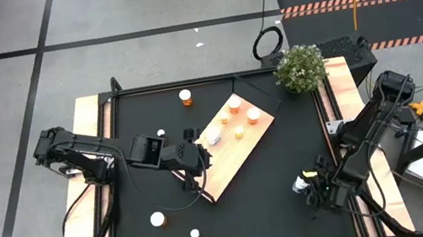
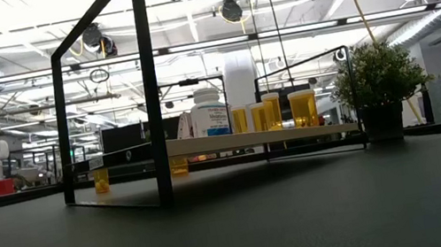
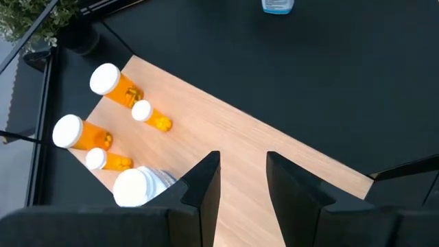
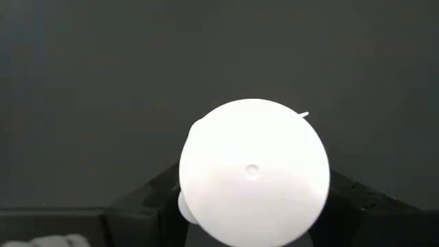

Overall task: Pick and place medicine bottles onto shelf by color
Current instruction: Align the white pill bottle with the other white pill bottle on the shelf

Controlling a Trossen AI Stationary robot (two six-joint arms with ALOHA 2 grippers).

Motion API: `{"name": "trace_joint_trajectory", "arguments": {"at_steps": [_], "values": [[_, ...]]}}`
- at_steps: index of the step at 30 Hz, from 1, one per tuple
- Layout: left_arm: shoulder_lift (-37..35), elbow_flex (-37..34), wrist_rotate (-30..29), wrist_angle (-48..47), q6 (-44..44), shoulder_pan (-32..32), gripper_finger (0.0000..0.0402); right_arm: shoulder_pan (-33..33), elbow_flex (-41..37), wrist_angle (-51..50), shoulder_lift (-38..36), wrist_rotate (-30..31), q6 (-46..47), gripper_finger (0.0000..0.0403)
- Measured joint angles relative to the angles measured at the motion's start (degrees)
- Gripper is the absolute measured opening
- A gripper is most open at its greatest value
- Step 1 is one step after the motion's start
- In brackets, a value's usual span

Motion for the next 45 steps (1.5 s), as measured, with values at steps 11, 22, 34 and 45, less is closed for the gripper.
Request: {"name": "trace_joint_trajectory", "arguments": {"at_steps": [11,22,34,45], "values": [[-1.67,-0.04,-3.70,-7.74,-2.95,0.00,0.0120,-11.24,0.55,12.98,-0.70,5.49,-11.54,0.0229],[-4.59,-0.02,-7.92,-13.73,-5.13,-0.02,0.0120,-25.91,14.45,20.09,-0.74,6.72,-40.26,0.0223],[-8.23,-5.99,-14.99,-16.87,-8.07,1.07,0.0120,-34.74,26.25,17.30,3.06,8.55,-44.84,0.0223],[-18.90,-14.94,-14.37,-9.63,-6.89,6.13,0.0120,-40.12,36.43,10.40,13.12,3.72,-46.81,0.0224]]}}
